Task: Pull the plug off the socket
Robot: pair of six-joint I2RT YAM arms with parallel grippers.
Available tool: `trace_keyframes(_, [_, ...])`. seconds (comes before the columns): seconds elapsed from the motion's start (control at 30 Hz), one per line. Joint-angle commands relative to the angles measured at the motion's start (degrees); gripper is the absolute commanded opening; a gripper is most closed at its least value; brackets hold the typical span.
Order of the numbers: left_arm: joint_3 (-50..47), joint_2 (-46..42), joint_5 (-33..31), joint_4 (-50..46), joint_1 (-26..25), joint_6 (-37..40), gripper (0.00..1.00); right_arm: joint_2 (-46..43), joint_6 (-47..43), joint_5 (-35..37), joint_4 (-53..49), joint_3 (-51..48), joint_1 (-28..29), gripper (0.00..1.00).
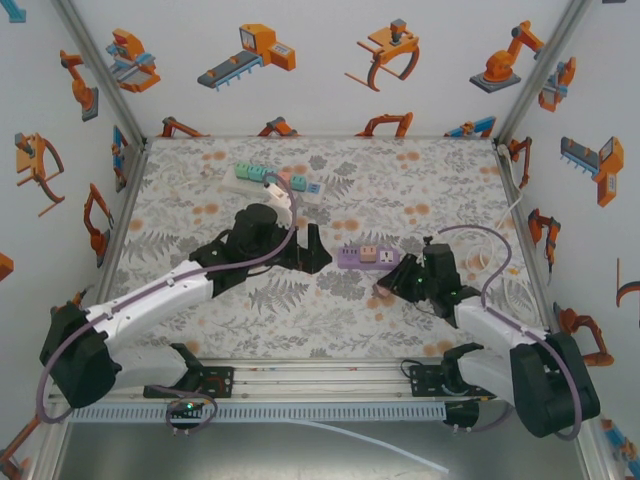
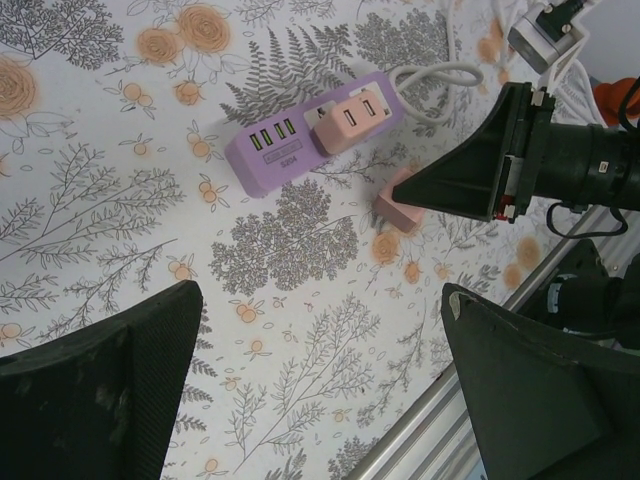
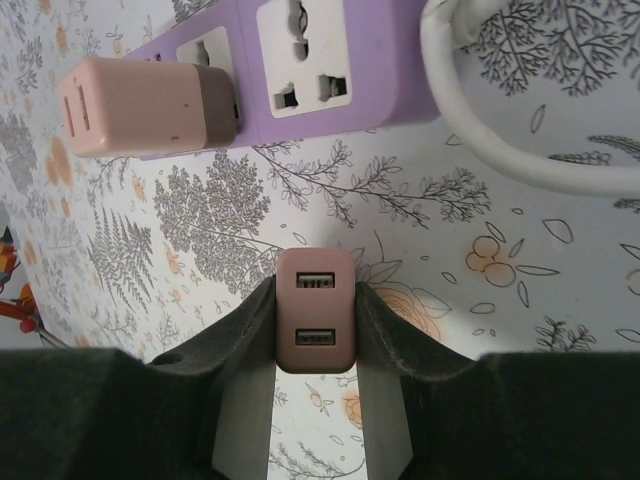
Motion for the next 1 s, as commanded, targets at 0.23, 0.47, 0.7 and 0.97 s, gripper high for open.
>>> trace_keyframes(0.23, [3.8, 3.85, -3.82, -1.47, -1.33, -0.85, 0.97, -4.67, -1.34, 8.09, -9.27, -0.07, 0.84, 0.56])
trace_keyframes(0.47, [7.05, 8.08, -5.84, -1.3, -1.36, -2.6, 0.97, -17.75, -9.35, 12.01, -19.6, 7.12, 0.91, 0.72])
trace_keyframes(0.7, [9.23, 10.73, -8.2, -0.53, -1.23, -5.01, 0.97, -20.63, -33.68, 9.66, -15.06, 16.36, 0.9, 0.71])
trace_keyframes(0.97, [11.89, 14.08, -10.14, -2.64, 0.72, -9.6, 0.97, -9.21, -83.25, -9.76, -14.95, 22.46, 0.87, 0.77])
